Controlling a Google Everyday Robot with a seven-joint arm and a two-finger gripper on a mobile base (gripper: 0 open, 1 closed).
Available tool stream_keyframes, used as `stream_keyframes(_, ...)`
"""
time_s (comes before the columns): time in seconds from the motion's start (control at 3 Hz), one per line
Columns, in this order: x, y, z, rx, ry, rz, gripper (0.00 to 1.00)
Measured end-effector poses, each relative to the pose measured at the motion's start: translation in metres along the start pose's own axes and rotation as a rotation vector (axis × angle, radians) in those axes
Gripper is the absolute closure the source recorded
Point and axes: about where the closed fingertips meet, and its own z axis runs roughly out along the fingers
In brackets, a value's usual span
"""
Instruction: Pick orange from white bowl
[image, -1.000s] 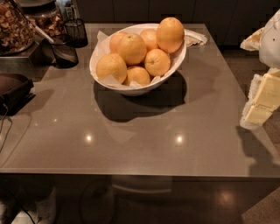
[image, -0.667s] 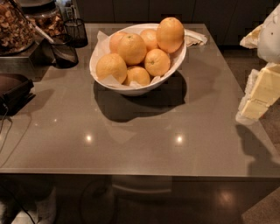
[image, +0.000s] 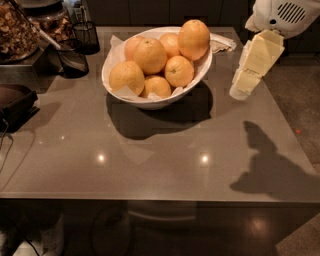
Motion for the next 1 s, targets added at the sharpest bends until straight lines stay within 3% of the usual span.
stream_keyframes(0.33,-0.007,-0.005,0.002,0.012,-0.028,-0.012,0.0)
stream_keyframes(1.0,-0.071,-0.03,0.004,0.062,-0.065,-0.193,0.0)
